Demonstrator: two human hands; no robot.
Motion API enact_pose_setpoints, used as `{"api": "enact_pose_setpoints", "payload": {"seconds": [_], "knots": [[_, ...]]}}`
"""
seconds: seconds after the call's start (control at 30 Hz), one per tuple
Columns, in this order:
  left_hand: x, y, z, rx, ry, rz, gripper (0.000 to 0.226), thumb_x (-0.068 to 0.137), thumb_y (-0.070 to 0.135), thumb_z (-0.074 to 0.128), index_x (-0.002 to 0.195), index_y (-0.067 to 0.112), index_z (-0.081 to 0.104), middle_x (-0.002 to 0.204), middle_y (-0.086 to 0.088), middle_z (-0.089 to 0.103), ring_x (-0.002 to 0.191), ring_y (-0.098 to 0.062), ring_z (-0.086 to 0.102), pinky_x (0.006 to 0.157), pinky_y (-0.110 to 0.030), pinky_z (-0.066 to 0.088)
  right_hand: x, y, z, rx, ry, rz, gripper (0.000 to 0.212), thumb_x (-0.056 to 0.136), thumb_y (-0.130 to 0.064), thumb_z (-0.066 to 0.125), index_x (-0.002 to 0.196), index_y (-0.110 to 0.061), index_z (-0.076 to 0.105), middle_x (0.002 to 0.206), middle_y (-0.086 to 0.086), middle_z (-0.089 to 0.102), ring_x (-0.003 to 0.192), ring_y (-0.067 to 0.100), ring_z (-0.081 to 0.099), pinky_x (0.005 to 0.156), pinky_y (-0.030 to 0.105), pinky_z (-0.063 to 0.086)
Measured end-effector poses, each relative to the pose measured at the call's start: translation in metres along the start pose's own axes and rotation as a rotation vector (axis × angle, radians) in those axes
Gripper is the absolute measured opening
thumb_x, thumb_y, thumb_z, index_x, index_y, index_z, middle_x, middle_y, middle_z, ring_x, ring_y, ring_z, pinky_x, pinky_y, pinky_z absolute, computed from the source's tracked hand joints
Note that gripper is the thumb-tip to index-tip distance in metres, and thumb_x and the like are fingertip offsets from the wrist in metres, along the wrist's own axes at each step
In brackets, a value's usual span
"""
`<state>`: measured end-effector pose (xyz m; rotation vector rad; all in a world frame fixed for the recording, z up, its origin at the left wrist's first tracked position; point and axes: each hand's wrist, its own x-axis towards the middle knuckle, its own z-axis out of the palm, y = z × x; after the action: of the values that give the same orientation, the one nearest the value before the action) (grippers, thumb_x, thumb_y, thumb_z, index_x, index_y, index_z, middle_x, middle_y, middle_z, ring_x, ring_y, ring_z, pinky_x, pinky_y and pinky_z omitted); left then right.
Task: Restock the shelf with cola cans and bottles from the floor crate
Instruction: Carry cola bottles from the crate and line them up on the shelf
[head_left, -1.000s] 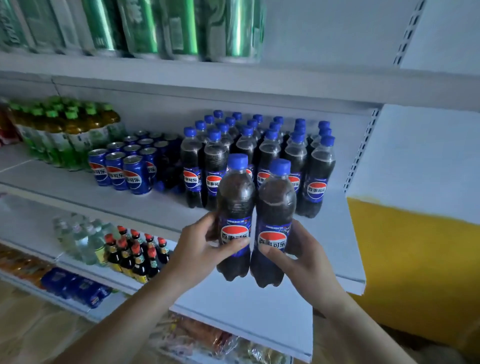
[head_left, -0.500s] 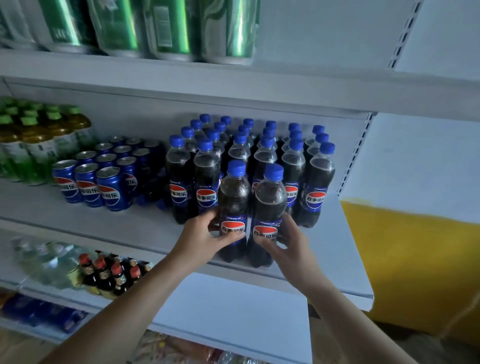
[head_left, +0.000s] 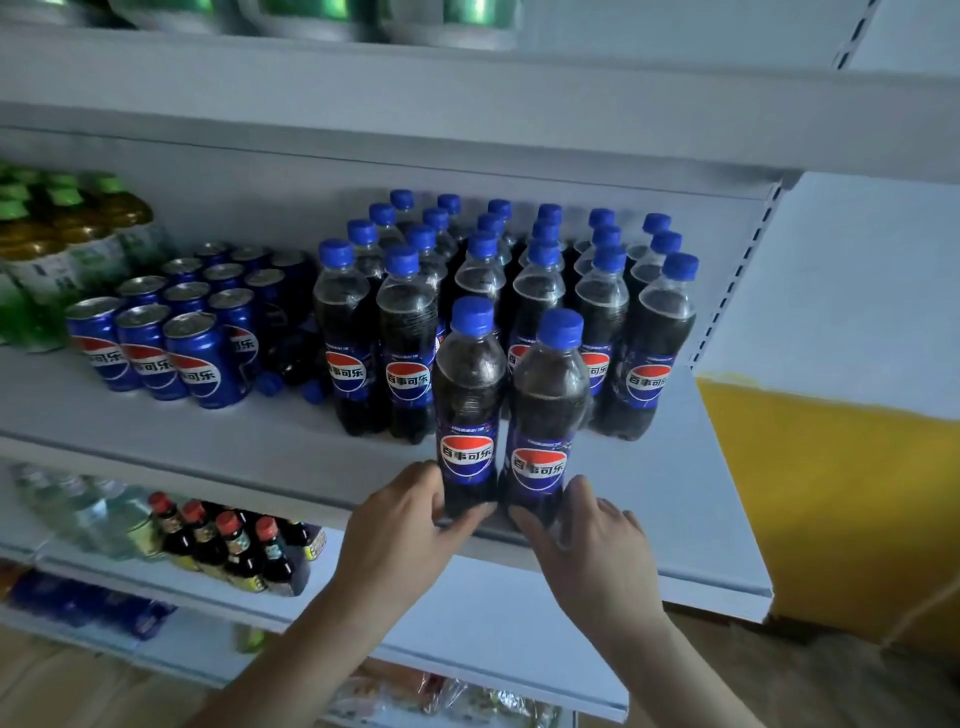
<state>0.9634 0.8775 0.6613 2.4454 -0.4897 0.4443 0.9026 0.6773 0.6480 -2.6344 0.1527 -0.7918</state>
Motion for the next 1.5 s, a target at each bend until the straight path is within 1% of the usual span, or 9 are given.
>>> {"api": "enact_pose_setpoints", "payload": {"seconds": [0.13, 0.43, 0.57, 0.73, 0.87, 1.0, 1.1, 1.33, 1.5], "knots": [[0.014, -0.003, 0.007, -0.036, -0.022, -0.028, 0.058, 0.077, 0.059, 0.076, 0.069, 0.026, 0.029, 0.058, 0.008, 0.038, 0.052, -0.016, 0.042, 0.049, -0.027, 0.024, 0.017, 0.005, 0.009, 0.066, -0.055, 0.034, 0.050, 0.082, -0.064, 0.065, 0.076, -0.025, 0.033, 0.061, -0.013, 0.038, 0.061, 0.027, 0.055, 0.055, 0.031, 0.032], [0.063, -0.012, 0.017, -0.074, -0.093, -0.055, 0.058, 0.080, 0.052, 0.079, 0.064, 0.028, 0.029, 0.059, 0.009, 0.040, 0.059, -0.017, 0.043, 0.058, -0.032, 0.028, 0.066, 0.013, 0.019, 0.005, -0.245, 0.167, 0.055, 0.085, -0.075, 0.055, 0.089, -0.023, 0.039, 0.081, 0.005, 0.066, 0.085, 0.034, 0.063, 0.068, 0.036, 0.039], [0.075, -0.012, 0.021, -0.015, -0.102, -0.047, 0.052, 0.085, 0.050, 0.075, 0.070, 0.019, 0.036, 0.059, 0.008, 0.042, 0.064, -0.027, 0.051, 0.058, -0.034, 0.032, 0.080, 0.016, 0.027, 0.033, -0.272, 0.199, 0.057, 0.083, -0.077, 0.055, 0.088, -0.022, 0.039, 0.080, 0.003, 0.068, 0.083, 0.035, 0.066, 0.068, 0.039, 0.049], [0.071, -0.006, 0.027, 0.062, -0.047, -0.040, 0.043, 0.092, 0.049, 0.067, 0.078, 0.015, 0.045, 0.075, -0.013, 0.067, 0.076, -0.036, 0.065, 0.062, -0.041, 0.046, 0.078, 0.014, 0.036, 0.100, -0.255, 0.249, 0.057, 0.084, -0.075, 0.057, 0.088, -0.022, 0.037, 0.080, 0.002, 0.064, 0.081, 0.032, 0.063, 0.069, 0.041, 0.051], [0.058, -0.014, 0.042, 0.057, 0.078, 0.028, 0.044, 0.088, 0.045, 0.075, 0.067, 0.017, 0.047, 0.057, -0.003, 0.059, 0.055, -0.030, 0.059, 0.050, -0.028, 0.030, 0.077, 0.016, 0.032, 0.185, -0.241, 0.239, 0.055, 0.083, -0.069, 0.063, 0.080, -0.021, 0.038, 0.068, -0.004, 0.058, 0.069, 0.026, 0.059, 0.061, 0.038, 0.046], [0.047, -0.021, 0.043, -0.053, 0.105, 0.032, 0.047, 0.090, 0.048, 0.067, 0.065, 0.022, 0.036, 0.052, 0.005, 0.037, 0.049, -0.020, 0.037, 0.046, -0.031, 0.035, 0.069, 0.021, 0.026, 0.278, -0.287, 0.056, 0.055, 0.092, -0.055, 0.062, 0.061, -0.019, 0.035, 0.049, -0.004, 0.038, 0.054, 0.020, 0.036, 0.049, 0.032, 0.030], [0.039, -0.024, 0.041, -0.117, 0.122, 0.043, 0.040, 0.091, 0.040, 0.057, 0.067, 0.022, 0.030, 0.056, 0.005, 0.032, 0.054, -0.018, 0.031, 0.049, -0.032, 0.033, 0.064, 0.021, 0.032, 0.254, -0.301, -0.169, 0.045, 0.090, -0.052, 0.050, 0.060, -0.025, 0.028, 0.049, -0.004, 0.031, 0.053, 0.022, 0.030, 0.047, 0.034, 0.031], [0.036, -0.022, 0.047, -0.032, 0.168, 0.020, 0.035, 0.087, 0.029, 0.055, 0.068, 0.022, 0.026, 0.059, 0.004, 0.025, 0.055, -0.021, 0.026, 0.048, -0.032, 0.030, 0.059, 0.022, 0.041, 0.120, -0.194, -0.412, 0.028, 0.086, -0.039, 0.051, 0.064, -0.023, 0.045, 0.058, -0.003, 0.054, 0.050, 0.026, 0.053, 0.040, 0.029, 0.037], [0.034, -0.033, 0.033, -0.320, 0.265, -0.096, 0.042, 0.089, 0.018, 0.060, 0.064, 0.019, 0.026, 0.054, 0.003, 0.024, 0.054, -0.019, 0.026, 0.050, -0.033, 0.029, 0.068, -0.007, 0.036, 0.343, -0.371, -0.255, 0.030, 0.092, -0.034, 0.064, 0.068, -0.028, 0.047, 0.057, -0.010, 0.046, 0.055, 0.013, 0.039, 0.051, 0.031, 0.034]]}}
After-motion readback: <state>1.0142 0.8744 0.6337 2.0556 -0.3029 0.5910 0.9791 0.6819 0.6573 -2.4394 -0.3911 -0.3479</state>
